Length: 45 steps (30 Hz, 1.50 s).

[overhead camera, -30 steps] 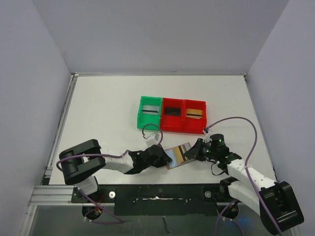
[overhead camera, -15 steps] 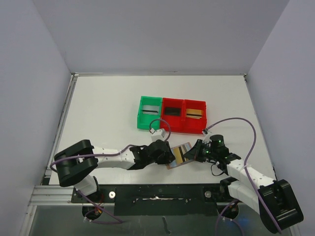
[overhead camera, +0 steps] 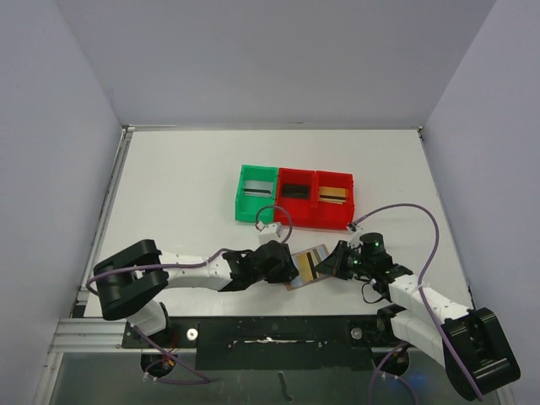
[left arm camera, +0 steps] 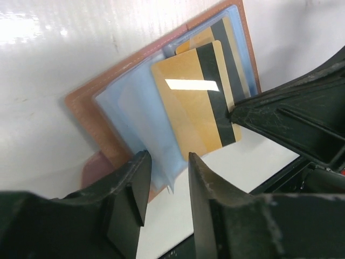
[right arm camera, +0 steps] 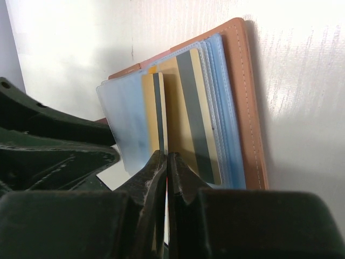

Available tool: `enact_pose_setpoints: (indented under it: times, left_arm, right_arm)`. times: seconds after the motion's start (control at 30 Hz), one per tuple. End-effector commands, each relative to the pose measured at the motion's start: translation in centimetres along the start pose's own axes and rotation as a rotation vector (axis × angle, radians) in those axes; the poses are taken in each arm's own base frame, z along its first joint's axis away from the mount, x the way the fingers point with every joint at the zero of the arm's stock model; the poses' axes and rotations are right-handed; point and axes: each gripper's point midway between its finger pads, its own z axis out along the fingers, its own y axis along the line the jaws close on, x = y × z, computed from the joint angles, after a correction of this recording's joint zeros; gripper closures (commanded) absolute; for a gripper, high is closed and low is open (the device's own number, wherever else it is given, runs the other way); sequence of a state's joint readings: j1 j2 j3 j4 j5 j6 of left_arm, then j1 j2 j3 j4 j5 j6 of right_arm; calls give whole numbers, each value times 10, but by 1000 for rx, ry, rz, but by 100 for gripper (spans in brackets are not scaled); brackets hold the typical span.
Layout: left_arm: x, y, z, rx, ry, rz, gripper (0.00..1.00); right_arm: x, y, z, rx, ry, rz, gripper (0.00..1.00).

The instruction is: Take the credit cards out of the card holder

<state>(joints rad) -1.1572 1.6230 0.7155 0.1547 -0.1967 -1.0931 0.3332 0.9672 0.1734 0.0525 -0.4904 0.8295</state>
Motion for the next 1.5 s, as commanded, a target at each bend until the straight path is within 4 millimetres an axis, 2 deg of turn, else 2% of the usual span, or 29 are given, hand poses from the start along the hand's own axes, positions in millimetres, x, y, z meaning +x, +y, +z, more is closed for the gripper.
enact_pose_setpoints:
  times: [0.0,0.2,0.27,0.37,0.47,0.57,0.73,0.87,1.0,1.2,1.47]
  left_arm:
    - [-30,-13,-31,-13,-97,2,65]
    - [-55,-30,-59,36,-179,-10,61]
    - [-53,-43,-59,113,-164,-1,61]
    - [-46,-48,-43,213,-106,-28,74]
    - [-28,-36,-22,240,-30,-73,85]
    - [-19,-32,-7,265,2,-90,91]
    - [-1,2,15,140,38,-88,97]
    - [7,30,18,20,40,-60,100]
    - [14,57,15,-99,46,-23,100]
    - [19,66,15,-115,52,-10,100]
    - [21,71,18,-136,63,-1,100]
  right_arm:
    - [-7,3,1,-15,-26,-11,99]
    - [-7,3,1,-12,-28,-12,99]
    - [-7,3,1,-11,-28,-12,99]
    - [-8,3,1,-10,-30,-12,98]
    - [-9,4,0,-13,-32,-13,98]
    - [-10,6,-1,-18,-37,-15,97]
    - [-10,7,-1,-23,-39,-15,96]
    - [-10,10,-1,-41,-36,-20,90]
    - [-13,15,-1,-58,-44,-32,79]
    - [-18,23,4,-91,-26,-61,75]
    - [-22,19,13,-97,6,-72,74]
